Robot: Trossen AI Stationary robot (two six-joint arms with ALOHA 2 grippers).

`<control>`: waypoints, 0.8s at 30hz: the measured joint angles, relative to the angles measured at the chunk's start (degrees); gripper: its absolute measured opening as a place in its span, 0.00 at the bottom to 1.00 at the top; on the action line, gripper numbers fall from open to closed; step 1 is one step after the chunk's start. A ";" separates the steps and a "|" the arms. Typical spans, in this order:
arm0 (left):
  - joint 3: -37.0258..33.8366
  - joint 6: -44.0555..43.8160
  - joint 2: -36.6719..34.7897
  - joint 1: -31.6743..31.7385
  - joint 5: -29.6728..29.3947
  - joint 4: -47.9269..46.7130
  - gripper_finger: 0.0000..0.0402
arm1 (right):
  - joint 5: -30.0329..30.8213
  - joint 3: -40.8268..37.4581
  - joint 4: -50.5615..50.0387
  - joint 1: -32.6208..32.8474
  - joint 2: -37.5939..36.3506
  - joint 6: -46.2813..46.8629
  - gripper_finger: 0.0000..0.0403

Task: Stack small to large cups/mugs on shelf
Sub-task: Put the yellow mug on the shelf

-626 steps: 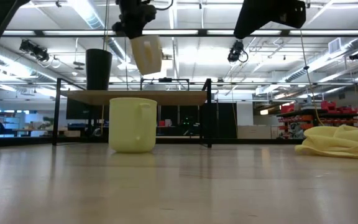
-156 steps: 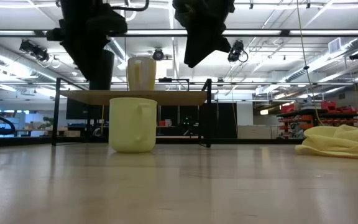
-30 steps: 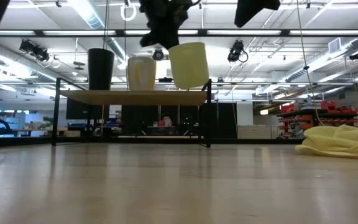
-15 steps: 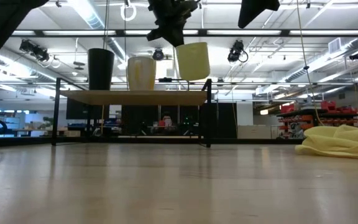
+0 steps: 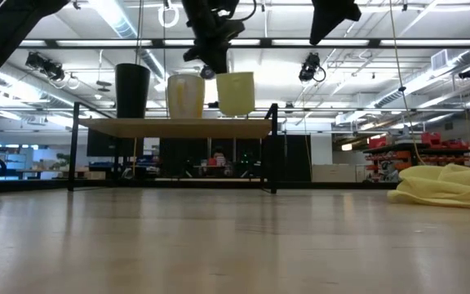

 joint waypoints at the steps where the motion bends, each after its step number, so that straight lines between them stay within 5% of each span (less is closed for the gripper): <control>1: 0.00 0.54 0.00 0.25 0.03 0.00 0.02 | -0.26 0.02 0.52 -0.30 0.00 -0.32 0.04; 24: -0.02 4.86 2.84 2.42 2.99 0.61 0.04 | -4.09 0.00 4.01 -6.05 0.07 -5.19 0.03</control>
